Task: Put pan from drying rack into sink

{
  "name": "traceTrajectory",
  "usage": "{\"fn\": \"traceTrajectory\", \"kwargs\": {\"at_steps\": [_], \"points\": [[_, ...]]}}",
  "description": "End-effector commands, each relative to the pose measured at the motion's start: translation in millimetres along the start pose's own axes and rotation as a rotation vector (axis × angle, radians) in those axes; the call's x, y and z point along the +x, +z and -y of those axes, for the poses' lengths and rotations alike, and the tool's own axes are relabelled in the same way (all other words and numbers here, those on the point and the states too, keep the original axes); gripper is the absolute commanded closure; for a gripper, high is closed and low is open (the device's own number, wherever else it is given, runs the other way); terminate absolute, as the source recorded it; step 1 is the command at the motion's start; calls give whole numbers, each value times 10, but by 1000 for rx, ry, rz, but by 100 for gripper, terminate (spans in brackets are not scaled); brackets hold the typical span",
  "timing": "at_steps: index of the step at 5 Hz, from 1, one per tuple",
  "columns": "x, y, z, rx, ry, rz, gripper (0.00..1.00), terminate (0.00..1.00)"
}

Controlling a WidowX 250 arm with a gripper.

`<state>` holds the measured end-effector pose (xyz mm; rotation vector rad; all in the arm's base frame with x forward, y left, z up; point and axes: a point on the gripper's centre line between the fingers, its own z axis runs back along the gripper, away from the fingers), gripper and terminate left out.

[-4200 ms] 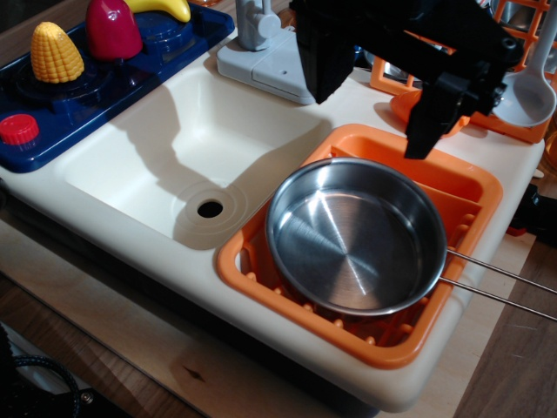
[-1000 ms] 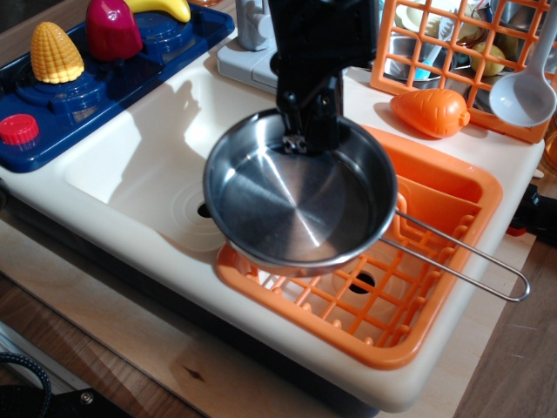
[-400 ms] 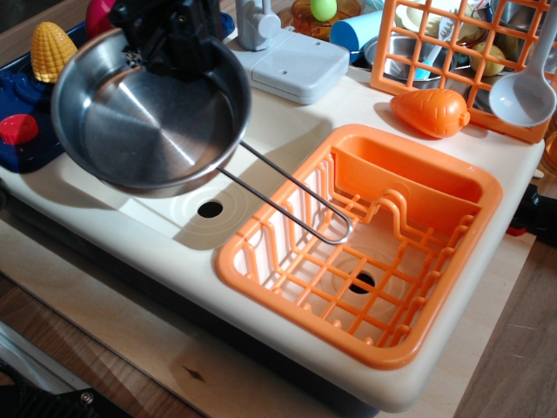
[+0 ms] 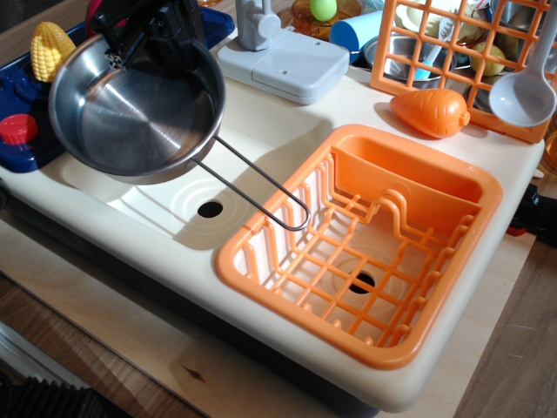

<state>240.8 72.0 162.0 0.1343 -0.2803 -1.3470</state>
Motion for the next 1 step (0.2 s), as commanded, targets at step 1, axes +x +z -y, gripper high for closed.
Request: {"fn": "traceTrajectory", "kwargs": {"at_steps": [1], "points": [[-145, -66, -71, 62, -39, 42, 0, 100]]}}
